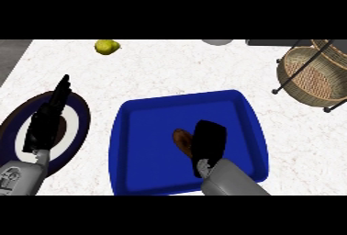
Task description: Pick the sweet potato from the tray and place it in the tiered basket
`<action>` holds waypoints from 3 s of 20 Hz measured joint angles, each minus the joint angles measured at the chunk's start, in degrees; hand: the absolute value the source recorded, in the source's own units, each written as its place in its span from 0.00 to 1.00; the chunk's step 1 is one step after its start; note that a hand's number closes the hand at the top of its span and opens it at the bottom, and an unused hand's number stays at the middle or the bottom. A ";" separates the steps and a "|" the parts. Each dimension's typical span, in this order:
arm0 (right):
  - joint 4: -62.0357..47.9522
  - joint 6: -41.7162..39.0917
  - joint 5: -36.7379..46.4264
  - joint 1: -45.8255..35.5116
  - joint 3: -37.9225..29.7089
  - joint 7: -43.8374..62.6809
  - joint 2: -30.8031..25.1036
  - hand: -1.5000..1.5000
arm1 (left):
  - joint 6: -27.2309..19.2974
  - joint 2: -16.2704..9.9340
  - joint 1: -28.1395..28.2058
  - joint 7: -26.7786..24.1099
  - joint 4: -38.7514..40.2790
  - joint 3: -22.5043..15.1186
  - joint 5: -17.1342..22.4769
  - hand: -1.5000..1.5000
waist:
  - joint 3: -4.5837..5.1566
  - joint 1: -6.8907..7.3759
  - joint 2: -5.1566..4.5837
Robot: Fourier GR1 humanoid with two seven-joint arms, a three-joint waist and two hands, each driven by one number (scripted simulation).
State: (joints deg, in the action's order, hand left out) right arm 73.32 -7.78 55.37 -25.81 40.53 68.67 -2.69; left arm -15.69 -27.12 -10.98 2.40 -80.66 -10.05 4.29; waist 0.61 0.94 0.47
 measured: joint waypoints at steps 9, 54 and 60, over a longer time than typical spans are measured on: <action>-9.05 9.32 -10.28 -14.55 -18.83 -10.67 1.88 1.00 | 0.15 0.87 0.10 -0.44 -0.59 -0.38 -0.86 0.50 | -0.56 1.34 -1.12; -33.33 13.12 10.35 -39.83 -39.85 -32.31 -30.81 1.00 | 3.89 4.19 1.23 0.58 -1.09 5.15 -5.26 0.50 | -0.61 0.00 -0.79; -35.90 12.22 6.84 -38.57 -43.47 -40.25 -33.29 1.00 | 4.68 4.71 1.41 1.10 -1.64 5.88 -5.83 0.50 | -0.30 -0.12 -0.31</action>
State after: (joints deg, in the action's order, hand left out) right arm 37.43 4.44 62.21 -64.38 -2.94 28.42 -35.97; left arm -11.01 -22.40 -9.57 3.50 -82.30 -4.17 -1.53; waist 0.31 0.82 0.17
